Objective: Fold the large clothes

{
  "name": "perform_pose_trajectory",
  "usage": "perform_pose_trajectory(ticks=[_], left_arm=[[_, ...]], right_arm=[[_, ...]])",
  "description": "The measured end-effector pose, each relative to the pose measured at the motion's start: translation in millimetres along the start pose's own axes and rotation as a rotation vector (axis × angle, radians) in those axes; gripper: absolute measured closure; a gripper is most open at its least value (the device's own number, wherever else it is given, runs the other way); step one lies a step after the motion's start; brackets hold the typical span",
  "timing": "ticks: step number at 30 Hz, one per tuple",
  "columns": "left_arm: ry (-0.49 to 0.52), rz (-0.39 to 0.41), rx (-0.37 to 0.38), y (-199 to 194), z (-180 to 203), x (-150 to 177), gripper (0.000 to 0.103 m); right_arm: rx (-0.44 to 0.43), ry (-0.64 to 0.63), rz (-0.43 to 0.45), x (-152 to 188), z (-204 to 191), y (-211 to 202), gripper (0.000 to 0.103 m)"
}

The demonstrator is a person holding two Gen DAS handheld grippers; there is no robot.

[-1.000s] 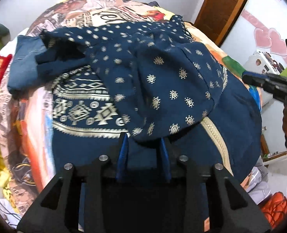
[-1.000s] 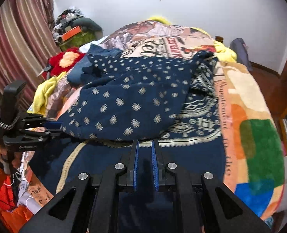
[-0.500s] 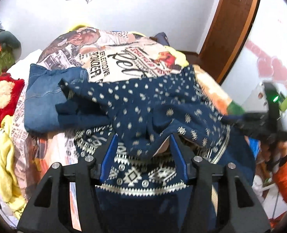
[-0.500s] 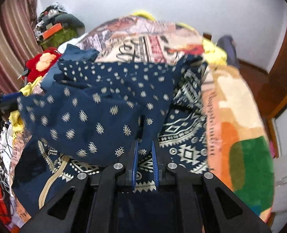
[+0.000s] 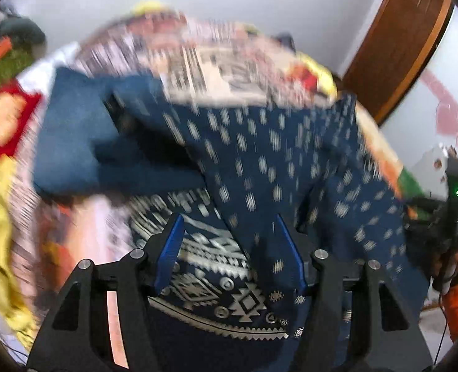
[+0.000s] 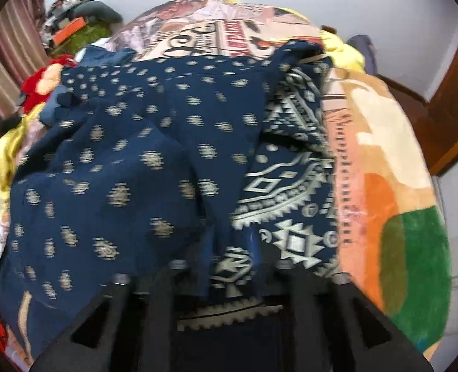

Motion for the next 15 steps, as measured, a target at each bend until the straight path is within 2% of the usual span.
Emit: perform_pose_trajectory(ticks=[1, 2, 3, 4, 5, 7, 12, 15], left_arm=[[-0.011, -0.046, 0.016, 17.6, -0.5, 8.9, 0.043], [-0.015, -0.070, 0.016, 27.3, -1.4, 14.8, 0.043], [-0.012, -0.098, 0.000, 39.4, -2.1, 23.3, 0.043], [-0.004, -0.109, -0.026, 48.3, -3.8, 30.5, 0.039], [0.006, -0.089, -0.048, 49.0, -4.8, 33.1, 0.029], [0.011, -0.060, -0.096, 45.4, -9.4, 36.0, 0.019], [0.048, -0.075, -0.115, 26.8, -16.1, 45.5, 0.019], [0.044, -0.034, -0.116, 0.1, -24.2, 35.6, 0.019]], right_arm=[[0.088, 0.002, 0.017, -0.4, 8.4, 1.0, 0.024], [0.125, 0.005, 0.031, 0.5, 13.1, 1.0, 0.008], [0.119, 0.014, 0.033, 2.9, 17.9, 2.6, 0.007], [0.075, 0.042, 0.010, 6.5, 23.1, 5.4, 0.007], [0.049, 0.068, -0.002, 8.4, 27.2, 6.4, 0.007], [-0.008, 0.123, -0.030, 12.2, 37.2, 6.8, 0.007], [-0.052, 0.181, -0.024, 9.8, 58.0, -6.1, 0.007], [-0.101, 0.221, 0.013, -4.8, 67.5, -20.2, 0.007]])
Point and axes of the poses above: each gripper's, at about its wrist camera, not at the fingertips, and y roughly the way its jaws point, z to its right, x to its underside, the point moved 6 cm from there along y, roughly the way its jaws point, and after that the axes turned 9 degrees about x, right-handed, at the moved point
